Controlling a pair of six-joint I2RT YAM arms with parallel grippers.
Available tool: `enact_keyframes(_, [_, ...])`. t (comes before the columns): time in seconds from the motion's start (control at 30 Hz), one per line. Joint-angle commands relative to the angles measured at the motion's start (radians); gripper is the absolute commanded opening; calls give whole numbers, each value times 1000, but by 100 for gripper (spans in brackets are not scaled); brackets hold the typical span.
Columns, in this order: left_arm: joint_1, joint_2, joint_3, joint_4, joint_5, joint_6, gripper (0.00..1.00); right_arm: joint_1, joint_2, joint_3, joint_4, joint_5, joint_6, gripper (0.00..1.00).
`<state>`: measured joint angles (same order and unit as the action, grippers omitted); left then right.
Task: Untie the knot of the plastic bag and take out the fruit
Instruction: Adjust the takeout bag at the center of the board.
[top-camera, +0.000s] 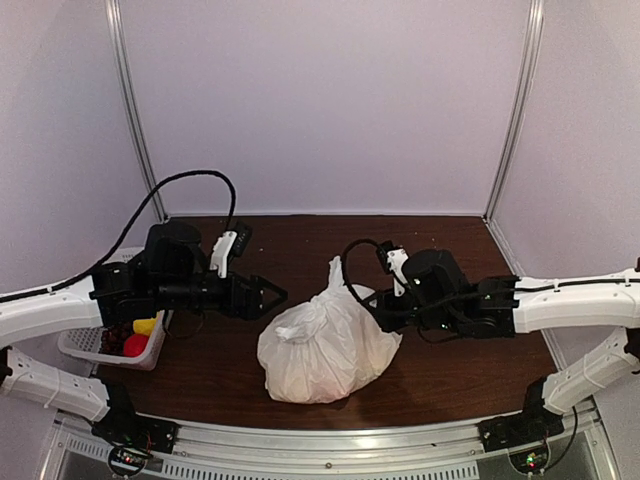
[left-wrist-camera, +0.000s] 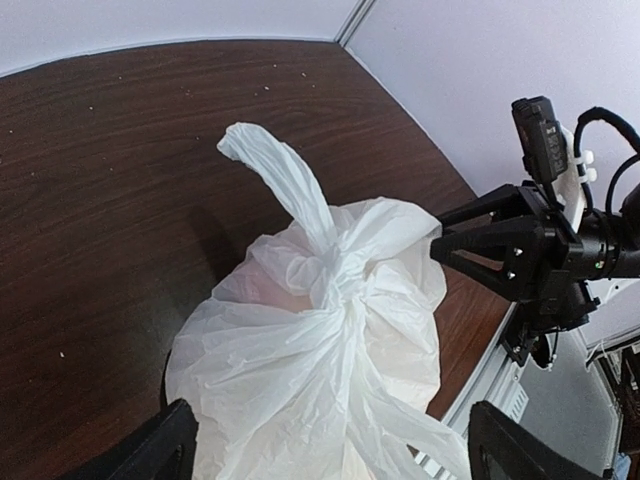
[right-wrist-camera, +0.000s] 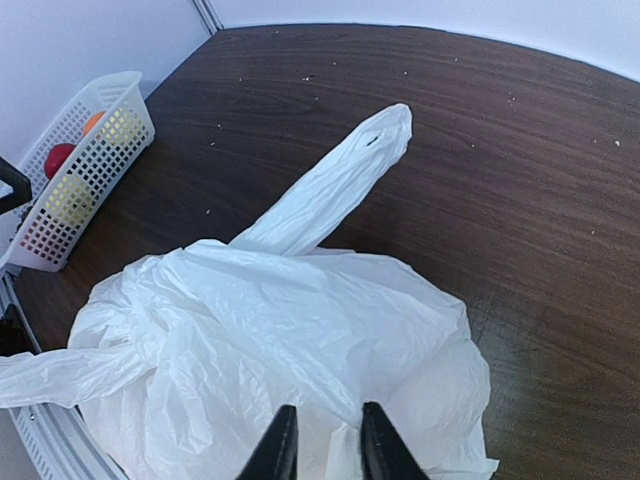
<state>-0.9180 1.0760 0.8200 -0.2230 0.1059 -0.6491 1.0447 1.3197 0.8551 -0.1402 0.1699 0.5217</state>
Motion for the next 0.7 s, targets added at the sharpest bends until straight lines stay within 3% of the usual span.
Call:
enact_keyframes(0.0, [-2,79,2,51,42,7,94,-2,-66,-62,30,-14,25,35])
enact_keyframes(0.17, [-1,164,45,45,56,51,82,-3,-136,-83,22,4,36,52])
enact_keyframes(0.33, [-2,234,82,59,97,63,74,-2,-172,-67,-16,21,25,53])
enact_keyframes(0.67, [-3,320,101,94,161,65,76,-2,-179,-52,-18,24,21,53])
